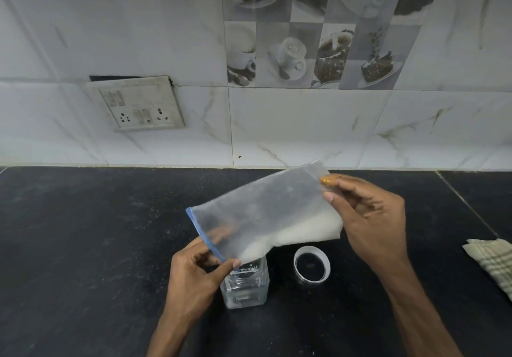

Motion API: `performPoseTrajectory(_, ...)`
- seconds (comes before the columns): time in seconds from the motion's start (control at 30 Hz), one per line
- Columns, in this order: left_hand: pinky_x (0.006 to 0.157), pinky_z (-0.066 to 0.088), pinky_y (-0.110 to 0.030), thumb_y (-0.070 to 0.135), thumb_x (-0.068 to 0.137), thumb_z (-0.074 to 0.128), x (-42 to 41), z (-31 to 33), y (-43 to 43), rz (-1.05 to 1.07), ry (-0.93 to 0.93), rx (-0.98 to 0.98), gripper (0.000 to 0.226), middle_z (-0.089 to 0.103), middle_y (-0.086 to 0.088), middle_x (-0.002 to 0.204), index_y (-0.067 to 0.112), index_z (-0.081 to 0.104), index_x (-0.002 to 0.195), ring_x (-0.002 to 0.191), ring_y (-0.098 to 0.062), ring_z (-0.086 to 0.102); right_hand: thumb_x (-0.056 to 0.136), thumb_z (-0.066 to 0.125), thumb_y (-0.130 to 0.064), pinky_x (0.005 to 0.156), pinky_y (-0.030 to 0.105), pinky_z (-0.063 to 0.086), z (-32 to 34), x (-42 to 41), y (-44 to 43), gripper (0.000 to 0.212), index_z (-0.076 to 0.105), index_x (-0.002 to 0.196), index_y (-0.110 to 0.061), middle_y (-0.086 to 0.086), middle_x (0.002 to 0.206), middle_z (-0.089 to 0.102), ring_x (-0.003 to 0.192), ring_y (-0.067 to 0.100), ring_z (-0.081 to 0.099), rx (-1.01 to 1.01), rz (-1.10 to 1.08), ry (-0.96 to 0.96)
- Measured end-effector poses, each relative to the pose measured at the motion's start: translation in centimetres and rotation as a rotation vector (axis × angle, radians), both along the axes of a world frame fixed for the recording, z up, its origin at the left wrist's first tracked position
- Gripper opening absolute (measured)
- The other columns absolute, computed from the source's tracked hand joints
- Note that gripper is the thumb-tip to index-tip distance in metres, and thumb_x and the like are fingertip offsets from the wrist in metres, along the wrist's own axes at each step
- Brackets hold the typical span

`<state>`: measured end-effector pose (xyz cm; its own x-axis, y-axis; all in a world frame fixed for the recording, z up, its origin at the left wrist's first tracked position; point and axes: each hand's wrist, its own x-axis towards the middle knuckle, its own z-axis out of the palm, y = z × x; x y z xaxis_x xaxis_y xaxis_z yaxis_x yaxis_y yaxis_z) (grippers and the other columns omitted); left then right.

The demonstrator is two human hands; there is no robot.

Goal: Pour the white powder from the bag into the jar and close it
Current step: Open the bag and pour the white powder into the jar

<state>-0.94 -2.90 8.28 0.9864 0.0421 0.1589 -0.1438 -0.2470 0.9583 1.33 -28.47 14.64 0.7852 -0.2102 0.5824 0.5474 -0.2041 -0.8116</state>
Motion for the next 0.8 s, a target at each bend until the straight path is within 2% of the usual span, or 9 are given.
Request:
performPoseTrajectory(0.07,0.067,0.058,-0.018,-0.001,0.064,0.087,-0.03,0.0,-0.04,0.005,0.015,-0.017,0.06,0.078,0.008,0.085,0.04,0.07,0.105,0.065,-0.006,0.072,0.078,0.072,0.009,0.089,0.021,0.055,-0.06,-0.05,-0.21,0.036,0.075,0.1,-0.019,-0.013,0.099,0.076,0.097,0.009,0.072,0.031,-0.01,0.003)
performPoseTrajectory(0.17,0.061,0.054,-0.011,-0.004,0.065,0.085,-0.21,0.14,-0.11,-0.002,0.036,-0.037,0.058,0.071,0.005,0.066,0.032,0.07,0.108,0.054,0.001,0.065,0.078,0.073,0.004,0.088,0.02,0.055,0.0,-0.04,-0.18,0.039,0.074,0.102,-0.026,-0.015,0.099,0.076,0.097,0.01,0.073,-0.012,-0.004,-0.007)
performPoseTrajectory(0.27,0.059,0.052,-0.01,-0.003,0.065,0.086,-0.23,0.24,-0.17,-0.011,0.038,-0.032,0.055,0.073,0.011,0.065,0.033,0.069,0.102,0.053,0.001,0.064,0.077,0.072,0.011,0.088,0.021,0.055,0.05,-0.09,-0.14,0.048,0.076,0.098,-0.032,-0.014,0.097,0.076,0.096,0.01,0.073,0.036,0.003,-0.007)
performPoseTrajectory(0.4,0.056,0.049,-0.007,-0.007,0.066,0.084,-0.43,0.49,-0.37,-0.018,0.04,-0.042,0.055,0.07,0.014,0.06,0.031,0.069,0.103,0.05,0.005,0.06,0.077,0.073,0.005,0.088,0.021,0.055,0.09,-0.12,-0.11,0.042,0.077,0.097,-0.032,-0.013,0.097,0.077,0.096,0.011,0.073,0.027,0.014,-0.024)
performPoseTrajectory(0.67,0.057,0.051,-0.009,-0.005,0.066,0.085,-0.28,0.39,-0.3,-0.013,0.021,-0.026,0.055,0.074,0.017,0.072,0.03,0.069,0.105,0.053,0.003,0.062,0.077,0.073,0.007,0.088,0.021,0.055,-0.02,-0.03,-0.14,0.038,0.076,0.099,-0.023,-0.016,0.097,0.076,0.095,0.008,0.073,0.014,-0.013,-0.019)
performPoseTrajectory(0.8,0.059,0.052,-0.01,-0.004,0.066,0.085,-0.25,0.35,-0.21,-0.013,0.013,-0.024,0.056,0.076,0.003,0.085,0.034,0.07,0.104,0.053,0.0,0.063,0.077,0.074,0.0,0.088,0.021,0.055,0.04,-0.17,-0.24,0.035,0.076,0.102,-0.024,-0.017,0.098,0.076,0.096,0.009,0.073,-0.023,-0.01,-0.022)
